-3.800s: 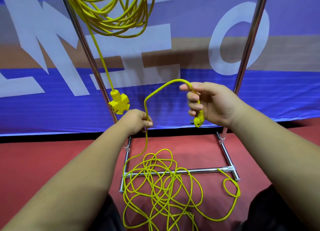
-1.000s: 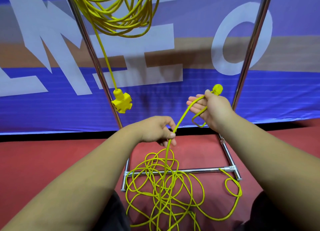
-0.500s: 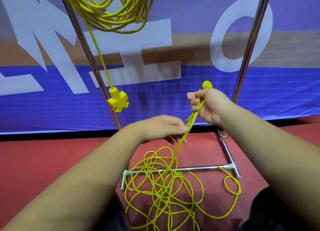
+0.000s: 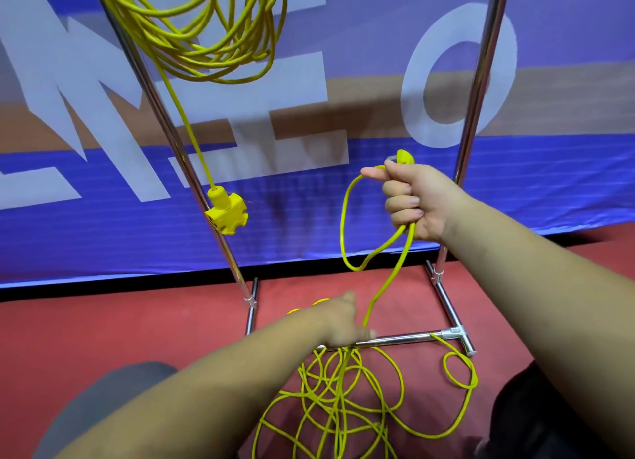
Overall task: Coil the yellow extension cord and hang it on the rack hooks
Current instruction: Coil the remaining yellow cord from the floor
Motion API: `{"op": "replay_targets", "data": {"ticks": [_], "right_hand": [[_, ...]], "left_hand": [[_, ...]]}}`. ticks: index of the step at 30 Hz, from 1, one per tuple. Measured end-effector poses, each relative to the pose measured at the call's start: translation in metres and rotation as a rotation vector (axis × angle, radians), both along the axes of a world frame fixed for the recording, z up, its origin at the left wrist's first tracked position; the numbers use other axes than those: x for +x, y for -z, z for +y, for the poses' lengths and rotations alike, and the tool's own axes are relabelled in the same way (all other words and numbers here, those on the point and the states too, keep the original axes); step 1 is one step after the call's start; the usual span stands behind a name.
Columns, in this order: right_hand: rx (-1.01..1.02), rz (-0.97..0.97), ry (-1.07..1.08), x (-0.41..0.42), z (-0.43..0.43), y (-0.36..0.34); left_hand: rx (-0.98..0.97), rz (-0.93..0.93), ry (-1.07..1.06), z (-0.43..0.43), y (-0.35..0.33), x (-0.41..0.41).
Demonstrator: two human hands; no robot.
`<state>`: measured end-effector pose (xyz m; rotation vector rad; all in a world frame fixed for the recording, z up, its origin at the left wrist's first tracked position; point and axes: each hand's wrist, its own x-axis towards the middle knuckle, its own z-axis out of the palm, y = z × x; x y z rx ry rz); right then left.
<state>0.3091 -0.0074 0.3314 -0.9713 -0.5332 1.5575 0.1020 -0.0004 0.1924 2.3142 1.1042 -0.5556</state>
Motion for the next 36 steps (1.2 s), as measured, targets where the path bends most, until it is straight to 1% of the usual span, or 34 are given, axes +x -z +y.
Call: {"op": "replay_targets", "data": {"ticks": [2,4,6,7,8,11,13,15,17,18,19,21,23,24,26,27,28,29,31,33,34,36], "right_hand": [[0.021,0.003,-0.028,-0.003,-0.003,-0.004],[0.038,0.018,-0.060,-0.004,-0.006,-0.008],[0.058,0.032,-0.089,-0.003,-0.010,-0.013],[0.067,0.029,-0.102,-0.001,-0.012,-0.015],[0.076,0.016,-0.117,0.000,-0.015,-0.017],[0.081,-0.065,-0.145,0.007,-0.022,-0.024],[0.074,-0.158,-0.141,0.011,-0.026,-0.027],[0.097,-0.230,-0.123,0.012,-0.030,-0.030],[0.131,-0.230,-0.097,0.012,-0.033,-0.032],[0.142,-0.209,-0.078,0.012,-0.033,-0.033],[0.146,-0.182,-0.054,0.012,-0.033,-0.033],[0.139,-0.150,-0.021,0.009,-0.030,-0.033],[0.121,-0.183,-0.040,0.004,-0.025,-0.031],[0.106,-0.217,-0.054,0.000,-0.023,-0.029],[0.073,-0.282,-0.071,-0.008,-0.019,-0.025],[0.062,-0.313,-0.078,-0.013,-0.016,-0.023],[0.055,-0.337,-0.081,-0.019,-0.013,-0.022],[0.050,-0.341,-0.078,-0.024,-0.011,-0.022],[0.041,-0.239,-0.044,-0.036,-0.005,-0.022],[0.020,-0.062,0.005,-0.046,0.001,-0.025],[0.005,0.014,0.022,-0.051,0.004,-0.027],[-0.026,0.090,0.049,-0.058,0.009,-0.032]], "left_hand": [[-0.078,0.001,0.079,0.003,-0.001,-0.003],[-0.227,0.052,0.170,0.009,-0.005,-0.010],[-0.381,0.058,0.189,0.012,-0.015,-0.017],[-0.402,0.047,0.162,0.014,-0.021,-0.020],[-0.366,0.033,0.122,0.019,-0.026,-0.024],[-0.093,-0.018,0.000,0.042,-0.054,-0.034],[0.031,-0.072,-0.070,0.056,-0.085,-0.040],[0.223,-0.106,-0.092,0.068,-0.126,-0.043],[0.405,-0.191,-0.132,0.077,-0.167,-0.045],[0.437,-0.257,-0.171,0.081,-0.184,-0.046],[0.424,-0.330,-0.215,0.085,-0.197,-0.048],[0.298,-0.476,-0.272,0.086,-0.214,-0.055],[0.171,-0.577,-0.278,0.082,-0.212,-0.066],[0.165,-0.599,-0.258,0.076,-0.204,-0.073],[0.264,-0.614,-0.243,0.073,-0.179,-0.088],[0.305,-0.632,-0.279,0.073,-0.168,-0.095],[0.293,-0.682,-0.353,0.076,-0.161,-0.102],[0.222,-0.773,-0.453,0.080,-0.158,-0.108],[-0.011,-0.974,-0.669,0.087,-0.164,-0.115],[-0.226,-1.078,-0.859,0.090,-0.169,-0.117],[-0.294,-1.079,-0.914,0.089,-0.170,-0.118],[-0.327,-1.032,-0.917,0.086,-0.166,-0.118]]}}
